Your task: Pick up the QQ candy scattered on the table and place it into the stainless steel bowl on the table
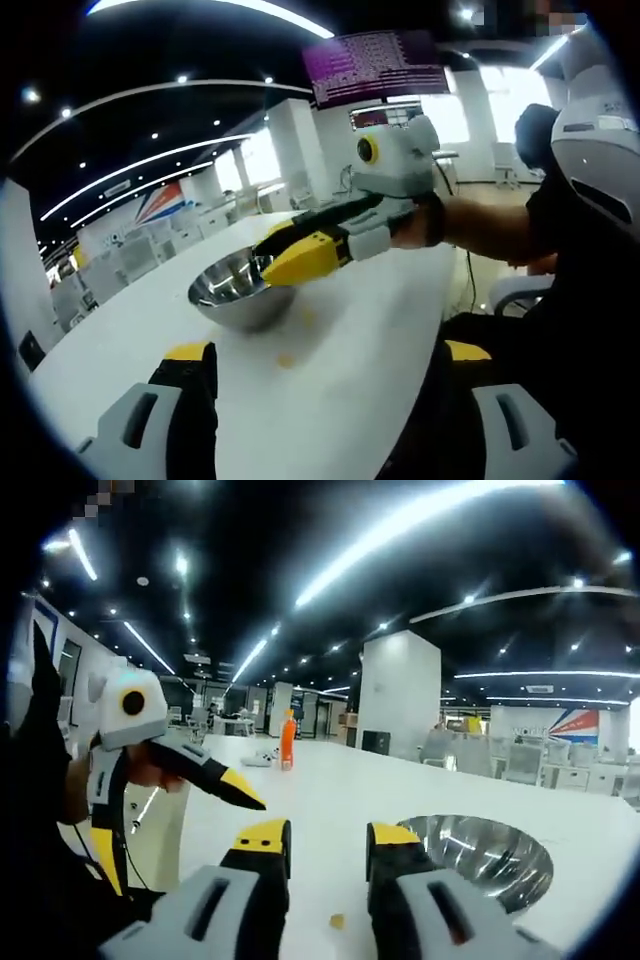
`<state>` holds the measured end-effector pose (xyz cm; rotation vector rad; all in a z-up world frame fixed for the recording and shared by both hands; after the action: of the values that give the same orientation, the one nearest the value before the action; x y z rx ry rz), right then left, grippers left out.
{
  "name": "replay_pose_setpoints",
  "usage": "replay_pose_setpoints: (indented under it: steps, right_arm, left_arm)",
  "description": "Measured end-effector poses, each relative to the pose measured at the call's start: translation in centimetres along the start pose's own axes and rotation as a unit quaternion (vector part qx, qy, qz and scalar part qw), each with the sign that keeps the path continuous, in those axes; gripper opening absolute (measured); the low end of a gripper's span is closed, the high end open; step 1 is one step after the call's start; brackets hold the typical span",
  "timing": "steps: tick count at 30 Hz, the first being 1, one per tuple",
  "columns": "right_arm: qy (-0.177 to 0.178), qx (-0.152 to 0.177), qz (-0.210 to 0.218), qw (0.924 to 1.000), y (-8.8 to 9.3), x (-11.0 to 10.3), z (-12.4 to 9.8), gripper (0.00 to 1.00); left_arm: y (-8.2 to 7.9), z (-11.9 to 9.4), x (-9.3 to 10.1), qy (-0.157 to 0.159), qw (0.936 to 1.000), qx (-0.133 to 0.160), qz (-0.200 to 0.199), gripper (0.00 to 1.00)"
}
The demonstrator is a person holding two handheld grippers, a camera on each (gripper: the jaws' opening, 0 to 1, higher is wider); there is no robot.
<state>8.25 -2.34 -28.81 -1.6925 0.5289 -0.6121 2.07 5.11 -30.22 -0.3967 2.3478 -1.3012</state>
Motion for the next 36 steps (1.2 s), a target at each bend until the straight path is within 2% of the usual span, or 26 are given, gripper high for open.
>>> replay_pose_setpoints:
  steps: [2,5,7,13,21,30,36]
  right_arm:
    - [-0.006,-0.006,0.007,0.9999,0.8,-0.5,0.4,0.28]
    - [-0.026,-0.031,0.033,0.9986,2.5,-1.4,1.2,0.23]
    - [-0.026,-0.034,0.030,0.9986,3.6,-1.4,2.0,0.24]
    - [-0.006,-0.084,0.022,0.9962,7.7,-0.3,3.7,0.23]
    - [0.036,-0.116,0.050,0.9914,10.4,1.8,4.5,0.23]
    - [0.036,-0.128,0.027,0.9907,10.8,1.3,4.7,0.21]
    - [0.038,-0.134,0.017,0.9901,11.0,1.3,4.8,0.15]
  left_arm:
    - [0.0,0.0,0.0,0.001,1.0000,0.001,-0.001,0.93]
    - [0.1,0.0,0.0,0.000,1.0000,-0.002,0.000,0.93]
    - [0.1,0.0,-0.1,0.001,1.0000,-0.002,-0.001,0.93]
    - [0.3,-0.2,0.1,0.002,1.0000,-0.002,-0.001,0.93]
    - [0.5,-0.2,0.1,0.002,1.0000,-0.004,0.000,0.92]
    - [0.5,-0.2,-0.5,-0.005,0.9999,-0.001,-0.011,0.93]
    - [0.7,-0.2,-0.8,-0.009,0.9998,-0.002,-0.018,0.95]
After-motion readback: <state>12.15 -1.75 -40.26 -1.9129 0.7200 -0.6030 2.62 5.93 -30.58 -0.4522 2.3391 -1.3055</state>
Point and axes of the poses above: the point that each gripper's makers call its tool centre point, and the gripper's own axes: z roughly forward along the fingers, x roughly to its right, y roughly out of its underside, the point moved 3 cm from there along -z, roughly backward along the fingers, and after that the axes turned 8 degrees about -x, right-handed, at the moved point
